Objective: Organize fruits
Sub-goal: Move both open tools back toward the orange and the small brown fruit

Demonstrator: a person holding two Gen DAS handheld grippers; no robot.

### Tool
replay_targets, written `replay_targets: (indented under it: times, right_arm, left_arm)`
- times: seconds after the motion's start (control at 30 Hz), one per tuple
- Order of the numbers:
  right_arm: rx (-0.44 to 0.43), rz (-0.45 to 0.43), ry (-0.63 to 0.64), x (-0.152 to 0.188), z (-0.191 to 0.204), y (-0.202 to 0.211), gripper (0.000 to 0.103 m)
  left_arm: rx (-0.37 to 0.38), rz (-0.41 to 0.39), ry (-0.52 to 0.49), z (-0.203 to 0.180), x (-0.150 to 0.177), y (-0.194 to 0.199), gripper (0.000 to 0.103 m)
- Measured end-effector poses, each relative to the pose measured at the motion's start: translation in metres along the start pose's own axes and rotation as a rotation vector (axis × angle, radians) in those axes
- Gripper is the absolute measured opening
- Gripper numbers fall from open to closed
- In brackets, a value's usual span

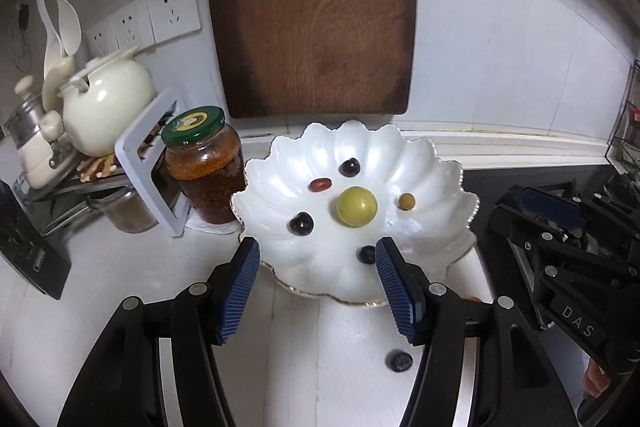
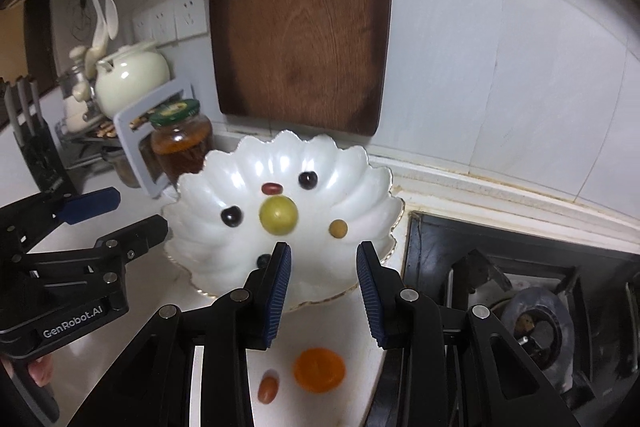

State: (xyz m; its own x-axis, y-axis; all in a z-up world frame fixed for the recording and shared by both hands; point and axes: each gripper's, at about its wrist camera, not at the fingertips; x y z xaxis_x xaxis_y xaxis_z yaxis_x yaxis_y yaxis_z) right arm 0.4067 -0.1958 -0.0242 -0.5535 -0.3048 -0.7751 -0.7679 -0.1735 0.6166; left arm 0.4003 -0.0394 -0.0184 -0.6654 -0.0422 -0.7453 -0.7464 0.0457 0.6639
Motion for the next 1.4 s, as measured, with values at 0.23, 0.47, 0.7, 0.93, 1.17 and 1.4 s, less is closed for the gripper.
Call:
replay_targets:
  times: [0.23, 0.47, 0.7, 0.93, 1.17, 1.4]
  right_arm:
    - [-0.011, -0.047, 0.011, 0.007, 0.003, 0.032, 0.035]
    - [-0.033, -0.078, 0.022, 0.018, 0.002, 0.058, 0.035]
    - [-0.066, -0.102, 0.040, 0.032, 0.000, 0.077, 0.035]
    - [-0.106, -0.116, 0.044, 0.045, -0.001, 0.088, 0.036]
    - [-0.105, -0.110, 0.039, 0.056, 0.003, 0.092, 0.036]
    - [-0.088, -0.088, 0.023, 0.063, 0.005, 0.088, 0.036]
  left_arm:
    - [0.001, -0.040, 0.009, -0.006, 0.009, 0.034, 0.060]
    - [-0.001, -0.077, 0.028, -0.012, 0.023, 0.066, 0.060]
    - [-0.033, -0.103, 0.036, -0.021, 0.041, 0.090, 0.061]
    - [-0.049, -0.103, 0.071, -0.023, 0.059, 0.103, 0.062]
    - [-0.023, -0.087, 0.085, -0.020, 0.075, 0.108, 0.061]
    - [-0.015, -0.091, 0.067, -0.019, 0.085, 0.107, 0.062]
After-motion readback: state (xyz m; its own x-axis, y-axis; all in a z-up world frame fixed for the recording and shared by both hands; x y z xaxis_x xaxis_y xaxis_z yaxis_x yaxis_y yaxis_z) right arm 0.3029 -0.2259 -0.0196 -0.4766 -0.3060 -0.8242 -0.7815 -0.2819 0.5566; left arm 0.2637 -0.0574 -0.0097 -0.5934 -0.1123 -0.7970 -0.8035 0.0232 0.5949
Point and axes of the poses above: each gripper's, at about its wrist camera, not at the fingertips, and y roughly against the way its jaws point, z to its left, x to its underside, and after that the axes turned 9 degrees about y, right-handed
